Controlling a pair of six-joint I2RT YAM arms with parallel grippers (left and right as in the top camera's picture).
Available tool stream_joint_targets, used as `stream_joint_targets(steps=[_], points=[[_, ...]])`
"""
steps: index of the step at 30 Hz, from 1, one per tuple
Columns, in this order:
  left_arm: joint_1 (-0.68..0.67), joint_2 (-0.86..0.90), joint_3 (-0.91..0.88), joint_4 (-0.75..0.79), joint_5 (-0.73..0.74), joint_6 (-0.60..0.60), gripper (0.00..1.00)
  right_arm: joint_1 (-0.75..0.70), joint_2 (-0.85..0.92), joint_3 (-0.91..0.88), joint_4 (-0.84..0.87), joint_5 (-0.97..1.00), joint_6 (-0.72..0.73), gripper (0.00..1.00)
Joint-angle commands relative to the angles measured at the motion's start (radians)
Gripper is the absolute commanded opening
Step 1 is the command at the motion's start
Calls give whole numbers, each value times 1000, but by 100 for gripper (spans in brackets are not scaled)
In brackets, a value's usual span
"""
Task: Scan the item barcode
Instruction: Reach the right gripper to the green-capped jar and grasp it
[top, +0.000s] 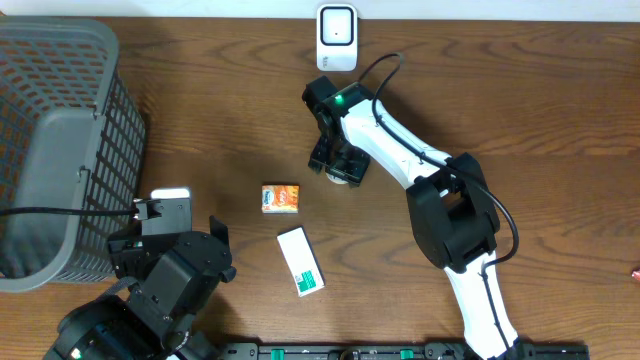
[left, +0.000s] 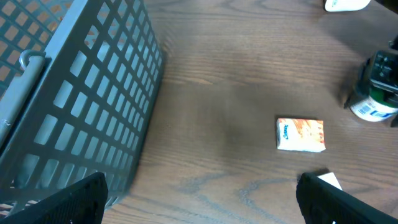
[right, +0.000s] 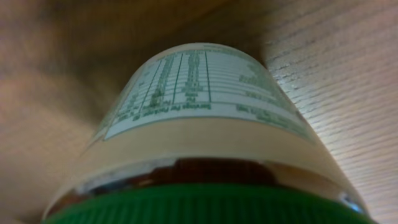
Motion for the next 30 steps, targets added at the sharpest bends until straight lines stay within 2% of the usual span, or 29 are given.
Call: stream_joint_targets(steps=[1, 6, 9, 10, 20, 26, 30], points=[[5, -2, 6, -6, -15, -5, 97, -2, 10, -1, -63, 68, -336, 48], [5, -2, 6, -6, -12, -6, 97, 0, 10, -1, -209, 269, -480, 49], [5, -2, 6, -6, -12, -6, 97, 2, 4, -1, -245, 299, -516, 69], [5, -2, 6, -6, -12, -5, 97, 2, 3, -1, -248, 298, -515, 72], [5, -2, 6, -6, -8, -6, 97, -1, -22, 0, -225, 211, -515, 70], [5, -2, 6, -6, -8, -6, 97, -6, -22, 9, -208, 154, -507, 80], [5, -2, 6, -6, -9, -5, 97, -14, -22, 24, -203, 155, -508, 82]])
